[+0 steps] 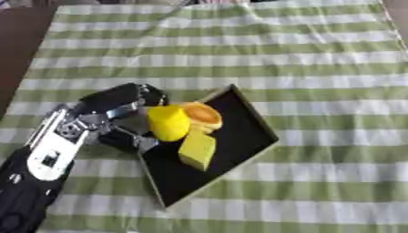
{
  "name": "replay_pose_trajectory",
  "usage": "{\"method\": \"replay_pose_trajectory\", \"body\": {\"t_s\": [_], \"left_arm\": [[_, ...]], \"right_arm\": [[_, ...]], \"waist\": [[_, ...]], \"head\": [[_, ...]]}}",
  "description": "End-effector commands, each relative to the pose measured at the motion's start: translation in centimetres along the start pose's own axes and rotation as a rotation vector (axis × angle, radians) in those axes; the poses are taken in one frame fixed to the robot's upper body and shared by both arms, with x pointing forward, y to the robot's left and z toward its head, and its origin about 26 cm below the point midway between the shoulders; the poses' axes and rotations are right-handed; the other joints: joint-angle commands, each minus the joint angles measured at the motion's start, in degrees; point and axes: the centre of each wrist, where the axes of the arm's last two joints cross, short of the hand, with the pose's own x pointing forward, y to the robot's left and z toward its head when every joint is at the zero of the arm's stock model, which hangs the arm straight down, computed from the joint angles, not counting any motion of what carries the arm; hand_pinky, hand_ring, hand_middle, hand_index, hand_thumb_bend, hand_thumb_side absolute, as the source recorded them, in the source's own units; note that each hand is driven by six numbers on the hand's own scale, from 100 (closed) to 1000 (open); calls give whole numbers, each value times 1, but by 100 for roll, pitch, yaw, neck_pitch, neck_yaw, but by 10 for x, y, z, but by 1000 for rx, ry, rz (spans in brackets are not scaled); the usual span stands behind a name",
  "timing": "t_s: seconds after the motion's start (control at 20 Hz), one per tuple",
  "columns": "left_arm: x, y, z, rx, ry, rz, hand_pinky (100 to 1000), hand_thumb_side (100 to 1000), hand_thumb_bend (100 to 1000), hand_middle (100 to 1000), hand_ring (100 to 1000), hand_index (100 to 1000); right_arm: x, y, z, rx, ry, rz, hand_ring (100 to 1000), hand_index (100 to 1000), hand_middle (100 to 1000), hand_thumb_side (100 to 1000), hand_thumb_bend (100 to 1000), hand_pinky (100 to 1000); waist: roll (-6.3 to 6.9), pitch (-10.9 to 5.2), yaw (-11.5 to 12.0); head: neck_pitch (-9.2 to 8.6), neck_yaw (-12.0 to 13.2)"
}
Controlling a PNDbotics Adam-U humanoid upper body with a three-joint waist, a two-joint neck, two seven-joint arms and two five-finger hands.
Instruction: Pick up objects on the table and place them in the box.
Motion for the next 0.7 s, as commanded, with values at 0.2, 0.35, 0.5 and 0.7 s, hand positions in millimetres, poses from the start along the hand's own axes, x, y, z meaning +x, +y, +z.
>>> {"method": "replay_pose_trajectory", "body": {"t_s": [0.2,0.35,0.5,0.7], "left_arm": [[2,29,15,-77,-62,-225,930,948,116,866,955,988],[5,33,14,-36,-53,-280,937,838,233,865,964,973],[9,34,9,-10,-82,-323,931,716,257,858,962,959],[11,32,2,-31,-127,-355,935,628,231,864,969,958]], "right_arm": [[4,-5,-5,13,-22,23,880,743,677,470,100,970],[4,-5,-5,16,-22,24,879,743,676,470,100,969],[4,-5,-4,16,-19,25,879,742,676,470,100,969],[4,-5,-4,12,-15,25,878,741,674,470,100,969]], "waist": [[-15,-126,35],[-17,-134,43],[-13,-149,50],[3,-169,60]], "head": [[67,-24],[76,-29],[91,-30],[99,-27]]}}
